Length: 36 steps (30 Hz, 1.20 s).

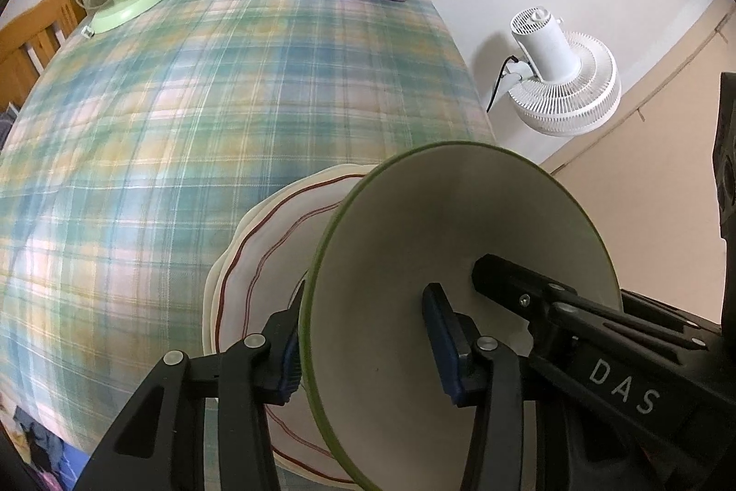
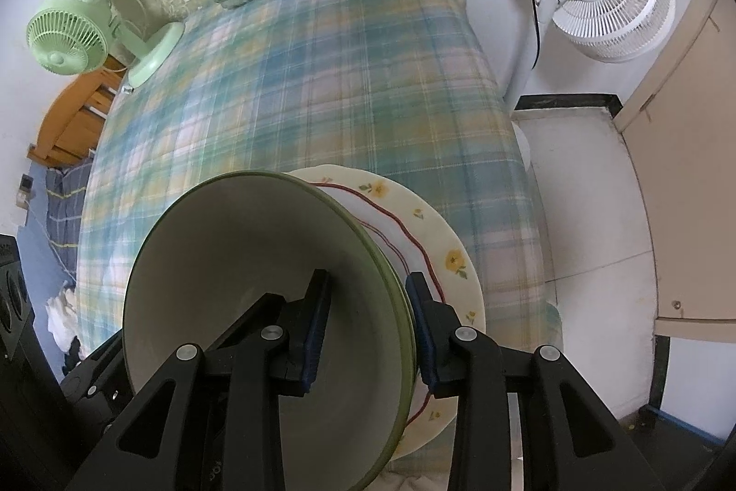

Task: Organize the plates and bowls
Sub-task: 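Carry the bowl stack with both tools over the red-flower plate stack, then lower the bowl stack onto the plates and open both tools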

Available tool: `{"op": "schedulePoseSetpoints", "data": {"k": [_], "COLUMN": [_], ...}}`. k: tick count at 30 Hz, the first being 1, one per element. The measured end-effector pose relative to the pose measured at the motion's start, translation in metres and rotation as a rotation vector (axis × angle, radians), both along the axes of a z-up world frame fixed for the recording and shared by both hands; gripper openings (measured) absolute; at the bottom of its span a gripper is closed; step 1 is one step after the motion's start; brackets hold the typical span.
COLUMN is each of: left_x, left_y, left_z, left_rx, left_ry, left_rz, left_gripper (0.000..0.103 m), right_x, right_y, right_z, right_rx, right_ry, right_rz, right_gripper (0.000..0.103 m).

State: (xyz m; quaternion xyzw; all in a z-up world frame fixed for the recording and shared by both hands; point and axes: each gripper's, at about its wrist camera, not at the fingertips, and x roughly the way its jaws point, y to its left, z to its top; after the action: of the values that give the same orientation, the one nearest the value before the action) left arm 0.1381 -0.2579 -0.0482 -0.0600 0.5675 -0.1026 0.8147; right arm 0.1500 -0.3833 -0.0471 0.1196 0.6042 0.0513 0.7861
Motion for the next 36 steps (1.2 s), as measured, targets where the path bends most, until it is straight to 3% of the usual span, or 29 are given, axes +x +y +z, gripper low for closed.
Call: {"op": "schedulePoseSetpoints", "data": {"k": [6, 11, 20, 27, 36], "left_x": [-0.008, -0.016, -0.031, -0.04, -0.051], "left_y": [-0.006, -0.005, 0.008, 0.043, 0.116], "left_z": [0.001, 0.002, 0.031, 0.057, 0.073], "left_rx": [0.037, 0.075, 0.078, 0.031, 0.118], "left_ry": [-0.014, -0.02, -0.111, -0.217, -0.343], "left_rz": [0.0, 0.031, 0.086, 0.062, 0.024], "left_gripper": [0.05, 0.067, 0.083, 0.084, 0.09], "right_x": [-0.006, -0.013, -0.029, -0.042, -0.058], "right_y": [-0.005, -0.008, -0.01, 0.017, 0.086], "right_z": [-0.003, -0.004, 0.026, 0.064, 0.081], "right_rx": [0.02, 0.021, -0.037, -0.135, -0.183], "right_ry": [-0.009, -0.023, -0.135, -0.25, -0.327], "right_rz": [-0.001, 0.008, 0.027, 0.014, -0.041], "right_gripper": [0.04, 0.04, 0.062, 0.072, 0.074]}}
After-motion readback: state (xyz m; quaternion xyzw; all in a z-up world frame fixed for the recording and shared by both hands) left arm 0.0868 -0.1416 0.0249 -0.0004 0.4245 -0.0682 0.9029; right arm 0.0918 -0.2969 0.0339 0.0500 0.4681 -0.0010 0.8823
